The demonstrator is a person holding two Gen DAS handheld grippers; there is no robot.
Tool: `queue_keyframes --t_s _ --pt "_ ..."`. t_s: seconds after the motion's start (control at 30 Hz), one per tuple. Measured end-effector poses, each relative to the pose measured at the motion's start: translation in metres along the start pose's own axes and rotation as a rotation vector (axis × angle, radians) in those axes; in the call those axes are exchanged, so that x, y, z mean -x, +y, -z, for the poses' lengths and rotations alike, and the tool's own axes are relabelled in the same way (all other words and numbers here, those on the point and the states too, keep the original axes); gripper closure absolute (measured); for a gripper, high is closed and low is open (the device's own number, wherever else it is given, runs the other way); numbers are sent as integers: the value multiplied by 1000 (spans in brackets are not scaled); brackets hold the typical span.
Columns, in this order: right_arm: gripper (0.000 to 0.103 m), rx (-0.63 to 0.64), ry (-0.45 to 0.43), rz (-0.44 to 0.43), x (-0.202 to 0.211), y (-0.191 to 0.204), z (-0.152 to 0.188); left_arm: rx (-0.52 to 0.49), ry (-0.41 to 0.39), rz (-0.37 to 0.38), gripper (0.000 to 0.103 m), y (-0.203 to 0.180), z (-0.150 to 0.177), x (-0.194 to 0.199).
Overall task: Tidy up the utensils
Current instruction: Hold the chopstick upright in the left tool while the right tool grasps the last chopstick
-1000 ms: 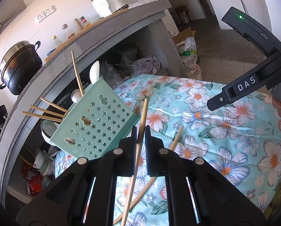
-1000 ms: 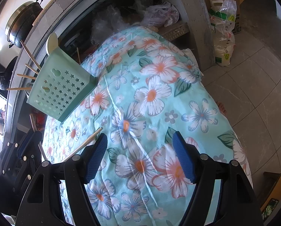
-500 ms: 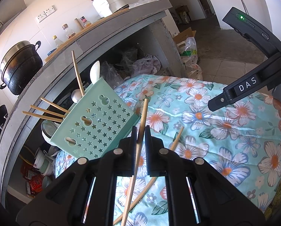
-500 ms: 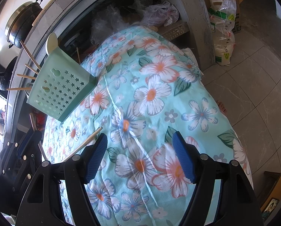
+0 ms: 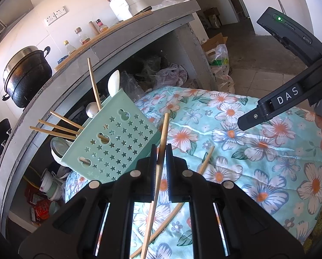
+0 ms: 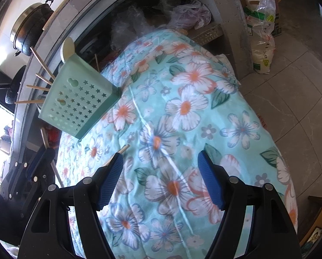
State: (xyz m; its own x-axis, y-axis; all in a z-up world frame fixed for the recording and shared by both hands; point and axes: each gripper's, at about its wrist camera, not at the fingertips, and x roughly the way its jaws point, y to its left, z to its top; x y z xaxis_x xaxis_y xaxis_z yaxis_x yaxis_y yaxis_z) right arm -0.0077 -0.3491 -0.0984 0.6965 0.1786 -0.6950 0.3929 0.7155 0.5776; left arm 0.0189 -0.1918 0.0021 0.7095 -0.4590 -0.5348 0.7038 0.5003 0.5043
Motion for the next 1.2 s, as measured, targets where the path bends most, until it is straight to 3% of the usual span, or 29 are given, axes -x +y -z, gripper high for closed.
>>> queue_keyframes --t_s 0.33,0.8,1.07,1.2 --pt "35 -18 50 -119 -7 13 4 6 -4 -15 96 1 0 3" --pt "53 -185 186 -288 -44 10 12 23 5 -46 97 9 3 6" --pt "61 -273 196 -297 -77 11 3 33 14 -55 97 11 3 4" --pt "71 -273 179 -277 -87 18 -1 36 17 -56 97 11 3 3"
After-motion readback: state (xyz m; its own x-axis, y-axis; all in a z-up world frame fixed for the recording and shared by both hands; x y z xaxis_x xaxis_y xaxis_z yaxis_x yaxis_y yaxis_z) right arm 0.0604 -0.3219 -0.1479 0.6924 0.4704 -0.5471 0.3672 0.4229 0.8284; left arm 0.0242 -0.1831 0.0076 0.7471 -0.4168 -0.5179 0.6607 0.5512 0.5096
